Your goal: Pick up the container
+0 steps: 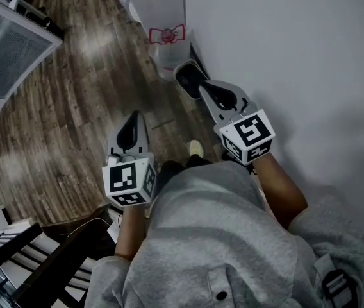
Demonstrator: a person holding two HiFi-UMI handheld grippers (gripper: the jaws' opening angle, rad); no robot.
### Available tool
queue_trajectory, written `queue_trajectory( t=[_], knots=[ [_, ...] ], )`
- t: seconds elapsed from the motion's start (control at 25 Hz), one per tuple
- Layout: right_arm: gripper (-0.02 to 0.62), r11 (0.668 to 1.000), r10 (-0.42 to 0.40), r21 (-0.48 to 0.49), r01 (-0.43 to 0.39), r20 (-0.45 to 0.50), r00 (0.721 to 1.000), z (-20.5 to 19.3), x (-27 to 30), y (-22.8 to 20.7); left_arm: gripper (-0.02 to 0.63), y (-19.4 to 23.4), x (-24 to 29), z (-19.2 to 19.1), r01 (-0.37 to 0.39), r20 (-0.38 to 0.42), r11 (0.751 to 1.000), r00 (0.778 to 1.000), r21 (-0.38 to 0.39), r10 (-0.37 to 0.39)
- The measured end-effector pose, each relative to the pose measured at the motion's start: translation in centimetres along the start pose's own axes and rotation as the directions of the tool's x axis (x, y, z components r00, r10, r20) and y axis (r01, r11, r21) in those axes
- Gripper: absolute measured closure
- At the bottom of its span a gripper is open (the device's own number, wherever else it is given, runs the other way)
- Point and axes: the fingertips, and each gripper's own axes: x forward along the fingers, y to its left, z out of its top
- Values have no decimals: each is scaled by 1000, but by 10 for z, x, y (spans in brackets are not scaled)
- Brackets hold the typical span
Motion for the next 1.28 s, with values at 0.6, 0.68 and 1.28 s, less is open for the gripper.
queue_trajectory(
  t=[0.6, 0.68, 1.28],
  knots=[
    [567, 1000, -5, 3, 5, -13, 1000, 4, 25, -17, 591, 10, 28, 14, 22, 5, 1000, 1000, 13, -22],
    [566, 1000, -9, 8, 9, -20, 1000, 5, 33, -23, 591, 14, 38, 18, 31, 6, 999, 1000, 14, -31],
    [566, 999, -11, 34, 15, -110, 994, 12, 148, -59, 591, 98, 127, 42, 63, -38, 998, 997, -18, -64]
  ],
)
